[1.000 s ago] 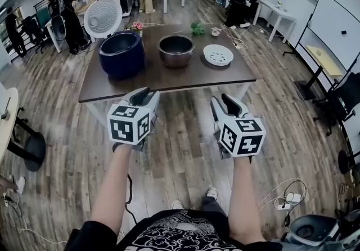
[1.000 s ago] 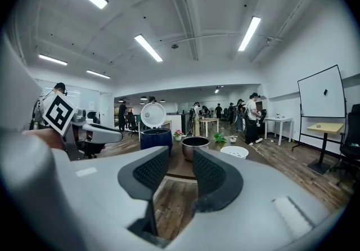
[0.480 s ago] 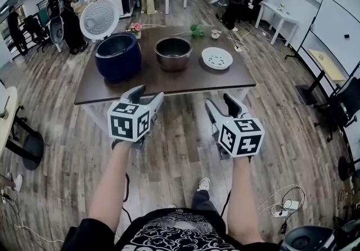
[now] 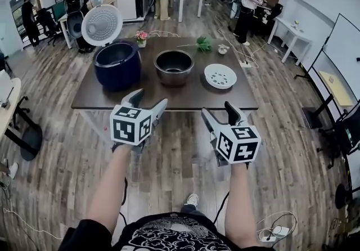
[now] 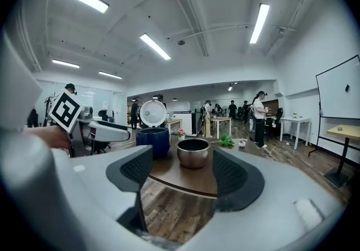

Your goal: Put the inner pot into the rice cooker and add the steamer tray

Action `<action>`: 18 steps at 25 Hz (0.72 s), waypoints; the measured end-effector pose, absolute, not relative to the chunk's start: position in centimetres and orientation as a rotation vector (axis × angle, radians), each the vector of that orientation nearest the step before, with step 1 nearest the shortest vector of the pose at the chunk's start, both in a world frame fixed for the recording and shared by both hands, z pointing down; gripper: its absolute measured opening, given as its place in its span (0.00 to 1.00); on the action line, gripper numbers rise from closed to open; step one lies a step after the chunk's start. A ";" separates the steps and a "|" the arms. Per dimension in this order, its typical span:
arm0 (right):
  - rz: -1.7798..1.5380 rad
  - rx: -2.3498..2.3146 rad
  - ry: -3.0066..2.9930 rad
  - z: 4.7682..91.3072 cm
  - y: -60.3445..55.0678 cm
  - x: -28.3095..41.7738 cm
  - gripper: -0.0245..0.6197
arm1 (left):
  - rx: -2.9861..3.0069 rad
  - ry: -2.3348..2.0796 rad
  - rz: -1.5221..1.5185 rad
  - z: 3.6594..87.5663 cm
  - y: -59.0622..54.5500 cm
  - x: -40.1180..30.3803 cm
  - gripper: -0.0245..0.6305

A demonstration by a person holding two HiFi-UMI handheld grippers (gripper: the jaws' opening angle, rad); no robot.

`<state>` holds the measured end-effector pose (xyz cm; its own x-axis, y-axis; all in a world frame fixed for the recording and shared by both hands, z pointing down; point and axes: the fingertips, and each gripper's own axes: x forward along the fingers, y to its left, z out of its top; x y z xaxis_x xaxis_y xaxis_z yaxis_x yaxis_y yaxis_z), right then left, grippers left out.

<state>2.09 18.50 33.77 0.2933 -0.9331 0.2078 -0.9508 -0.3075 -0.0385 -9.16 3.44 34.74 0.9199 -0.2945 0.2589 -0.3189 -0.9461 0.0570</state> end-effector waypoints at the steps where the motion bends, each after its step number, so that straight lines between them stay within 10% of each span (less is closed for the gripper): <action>1: 0.291 2.447 -1.803 33.6 18.2 2.9 0.54 | 2.973 -0.488 0.374 34.6 3.3 -8.5 0.57; 18: 0.325 2.276 -2.004 34.1 13.7 11.4 0.65 | 2.903 -0.710 0.376 34.3 0.8 -2.0 0.69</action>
